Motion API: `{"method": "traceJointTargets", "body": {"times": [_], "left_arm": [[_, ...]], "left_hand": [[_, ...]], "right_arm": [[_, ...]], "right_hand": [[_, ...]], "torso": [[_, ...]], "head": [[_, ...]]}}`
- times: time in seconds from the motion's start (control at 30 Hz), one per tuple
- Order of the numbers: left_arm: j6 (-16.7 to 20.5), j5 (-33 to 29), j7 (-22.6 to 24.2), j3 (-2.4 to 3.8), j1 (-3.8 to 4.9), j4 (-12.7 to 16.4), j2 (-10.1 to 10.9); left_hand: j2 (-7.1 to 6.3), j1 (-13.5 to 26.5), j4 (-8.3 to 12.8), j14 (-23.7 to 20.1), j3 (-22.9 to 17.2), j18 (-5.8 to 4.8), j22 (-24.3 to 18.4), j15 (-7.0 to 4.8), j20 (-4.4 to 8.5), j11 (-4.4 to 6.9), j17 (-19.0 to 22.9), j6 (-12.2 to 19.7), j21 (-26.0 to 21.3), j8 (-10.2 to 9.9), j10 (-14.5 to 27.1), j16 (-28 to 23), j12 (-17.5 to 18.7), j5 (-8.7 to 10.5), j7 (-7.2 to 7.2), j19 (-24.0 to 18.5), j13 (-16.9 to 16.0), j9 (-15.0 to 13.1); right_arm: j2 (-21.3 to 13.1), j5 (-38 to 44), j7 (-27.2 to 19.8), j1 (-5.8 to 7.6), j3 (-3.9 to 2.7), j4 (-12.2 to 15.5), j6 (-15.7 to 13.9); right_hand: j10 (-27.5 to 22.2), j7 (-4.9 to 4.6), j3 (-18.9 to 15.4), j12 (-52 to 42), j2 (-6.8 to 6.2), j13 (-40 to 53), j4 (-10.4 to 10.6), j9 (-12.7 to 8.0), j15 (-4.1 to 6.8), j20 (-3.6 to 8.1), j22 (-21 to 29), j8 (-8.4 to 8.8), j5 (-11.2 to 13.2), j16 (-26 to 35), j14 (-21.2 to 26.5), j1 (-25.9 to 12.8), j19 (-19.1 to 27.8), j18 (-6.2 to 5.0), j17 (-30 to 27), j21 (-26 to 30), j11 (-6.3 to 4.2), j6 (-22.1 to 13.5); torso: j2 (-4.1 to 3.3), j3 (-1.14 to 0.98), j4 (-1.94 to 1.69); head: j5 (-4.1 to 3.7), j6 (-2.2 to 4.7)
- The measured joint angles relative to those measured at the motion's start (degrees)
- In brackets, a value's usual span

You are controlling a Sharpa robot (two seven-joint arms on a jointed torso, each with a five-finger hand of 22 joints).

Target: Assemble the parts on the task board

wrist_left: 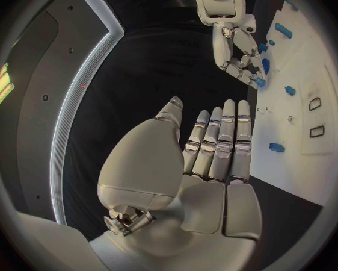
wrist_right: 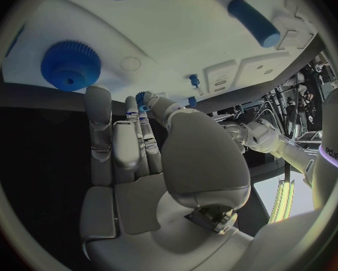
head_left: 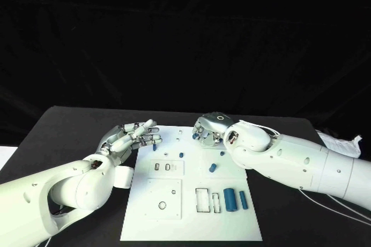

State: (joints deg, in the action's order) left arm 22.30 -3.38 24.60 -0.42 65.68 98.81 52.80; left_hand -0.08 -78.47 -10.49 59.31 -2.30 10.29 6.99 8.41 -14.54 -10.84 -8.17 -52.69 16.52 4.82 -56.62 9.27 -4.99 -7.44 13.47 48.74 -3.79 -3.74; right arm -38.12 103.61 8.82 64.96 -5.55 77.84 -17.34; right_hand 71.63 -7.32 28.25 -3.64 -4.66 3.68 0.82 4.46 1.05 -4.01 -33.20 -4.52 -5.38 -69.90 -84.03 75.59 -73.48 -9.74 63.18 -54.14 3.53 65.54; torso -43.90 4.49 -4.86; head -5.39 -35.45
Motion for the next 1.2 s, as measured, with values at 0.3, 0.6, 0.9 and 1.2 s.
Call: {"method": "traceJointTargets", "body": {"times": [0.3,0.6,0.9,1.2], "left_arm": [[-0.04,0.07,-0.04,0.00,0.01,0.28,0.12],[-0.26,0.14,-0.04,0.00,0.01,0.73,0.12],[-0.41,0.22,-0.04,0.01,0.01,0.77,0.14],[-0.49,0.28,-0.04,0.01,0.01,0.67,0.14]], "left_hand": [[0.00,0.00,0.16,0.00,-0.17,0.00,0.00,0.00,0.00,-0.21,0.01,0.00,0.00,-0.22,0.21,0.00,0.00,0.00,0.00,0.00,0.00,0.00],[0.00,0.00,0.16,0.00,-0.16,0.00,-0.01,0.00,0.00,-0.21,0.01,0.00,0.00,-0.22,0.21,-0.02,0.00,0.00,0.00,0.00,0.00,-0.01],[0.00,0.00,0.46,0.00,-0.14,0.00,-0.07,0.00,0.00,-0.21,-0.04,0.00,0.00,-0.22,0.21,-0.29,0.21,0.00,0.00,0.00,0.00,-0.01],[-0.16,-0.16,0.46,0.00,-0.15,0.00,-0.07,0.00,0.00,-0.21,-0.03,0.00,0.00,-0.22,0.21,-0.29,0.21,0.00,0.00,0.00,-0.01,-0.01]], "right_arm": [[4.33,-0.25,1.31,0.24,-0.03,-3.56,-3.27],[7.19,-0.38,1.72,0.30,-0.02,-7.00,-4.48],[8.60,-0.45,2.01,0.33,-0.02,-7.98,-4.62],[10.01,-0.70,2.09,0.33,-0.02,-9.20,-4.32]], "right_hand": [[-0.33,-0.36,0.62,0.00,0.21,-0.01,-0.18,0.00,0.00,0.00,-0.76,0.47,0.43,-0.24,0.00,0.21,0.00,0.00,0.15,-0.94,0.33,-0.36],[-0.53,-0.45,0.62,0.00,0.21,-0.01,-0.18,0.01,-0.01,0.00,-1.62,0.65,0.44,-0.82,0.00,0.21,0.01,0.00,0.79,-1.57,0.53,-0.46],[-0.53,-0.53,0.77,0.00,0.20,-0.01,-0.03,0.32,-0.01,0.00,-1.89,0.91,0.55,-1.03,0.00,0.20,0.01,0.00,0.97,-1.79,0.53,-0.56],[-0.73,-0.61,0.77,0.00,0.20,-0.01,-0.03,0.32,-0.01,0.00,-2.34,1.13,0.65,-1.67,0.00,0.20,0.01,0.00,1.42,-2.42,0.73,-0.68]], "torso": [[-0.12,0.03,-0.05],[-0.26,0.11,-0.16],[-0.40,0.07,-0.05],[-0.46,0.07,-0.08]], "head": [[0.05,0.14],[0.09,-0.11],[0.49,-0.30],[0.74,-0.43]]}}
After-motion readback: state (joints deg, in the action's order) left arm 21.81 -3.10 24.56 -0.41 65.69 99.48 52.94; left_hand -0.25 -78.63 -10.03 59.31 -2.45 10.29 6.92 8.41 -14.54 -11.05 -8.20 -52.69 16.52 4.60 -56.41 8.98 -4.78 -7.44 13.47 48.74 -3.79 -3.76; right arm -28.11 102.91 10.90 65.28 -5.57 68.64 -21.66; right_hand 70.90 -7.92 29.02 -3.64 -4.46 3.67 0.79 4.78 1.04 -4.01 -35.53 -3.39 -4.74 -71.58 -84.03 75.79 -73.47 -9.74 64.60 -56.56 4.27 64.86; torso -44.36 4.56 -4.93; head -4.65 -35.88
